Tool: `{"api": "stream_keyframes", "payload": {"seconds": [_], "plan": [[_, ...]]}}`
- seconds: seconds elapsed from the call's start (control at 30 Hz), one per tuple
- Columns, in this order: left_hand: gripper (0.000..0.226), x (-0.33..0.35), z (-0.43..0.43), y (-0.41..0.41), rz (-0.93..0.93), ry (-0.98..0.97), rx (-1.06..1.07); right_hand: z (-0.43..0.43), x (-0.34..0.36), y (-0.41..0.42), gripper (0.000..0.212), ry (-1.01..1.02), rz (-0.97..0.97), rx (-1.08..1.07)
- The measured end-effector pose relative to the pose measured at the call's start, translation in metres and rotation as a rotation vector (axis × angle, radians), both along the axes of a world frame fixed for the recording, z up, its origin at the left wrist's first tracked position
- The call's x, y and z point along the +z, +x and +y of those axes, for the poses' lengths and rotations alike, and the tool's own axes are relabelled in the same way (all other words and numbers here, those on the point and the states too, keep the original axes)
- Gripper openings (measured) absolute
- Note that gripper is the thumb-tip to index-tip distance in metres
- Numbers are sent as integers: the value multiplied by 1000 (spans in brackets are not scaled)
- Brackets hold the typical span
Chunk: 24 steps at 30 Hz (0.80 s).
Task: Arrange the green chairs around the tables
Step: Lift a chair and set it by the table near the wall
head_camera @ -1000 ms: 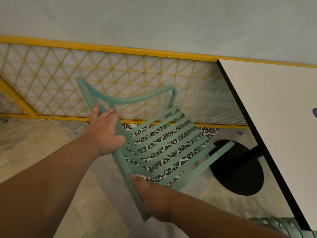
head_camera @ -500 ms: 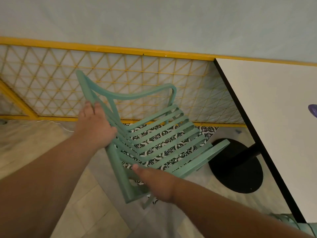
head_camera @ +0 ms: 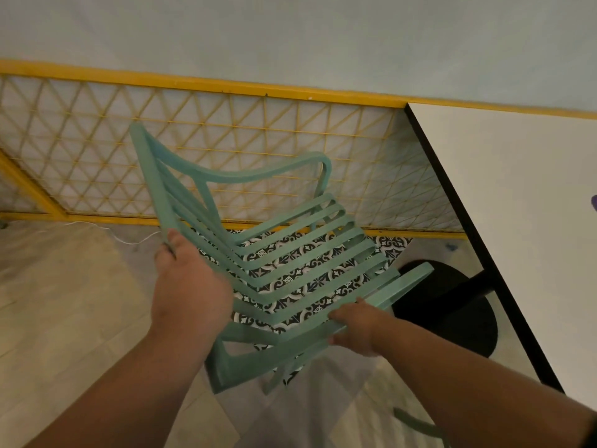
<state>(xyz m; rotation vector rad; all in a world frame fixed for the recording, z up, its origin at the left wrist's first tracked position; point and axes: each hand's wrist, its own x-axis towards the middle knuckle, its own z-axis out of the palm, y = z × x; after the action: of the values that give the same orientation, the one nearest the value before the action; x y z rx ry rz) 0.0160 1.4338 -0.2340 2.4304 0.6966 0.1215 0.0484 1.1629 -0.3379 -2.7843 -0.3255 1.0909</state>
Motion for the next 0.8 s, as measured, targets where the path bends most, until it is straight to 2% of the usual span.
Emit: {"api": "stream_keyframes", "payload": {"seconds": [0.13, 0.47, 0.8], "plan": [[85, 0, 1, 3, 21, 13, 18, 1, -10, 4, 47, 42, -27, -75], [83, 4, 23, 11, 59, 31, -48, 28, -4, -2, 47, -93, -25, 42], [85, 10, 52, 33, 111, 102, -172, 57, -11, -10, 39, -92, 9, -18]]}}
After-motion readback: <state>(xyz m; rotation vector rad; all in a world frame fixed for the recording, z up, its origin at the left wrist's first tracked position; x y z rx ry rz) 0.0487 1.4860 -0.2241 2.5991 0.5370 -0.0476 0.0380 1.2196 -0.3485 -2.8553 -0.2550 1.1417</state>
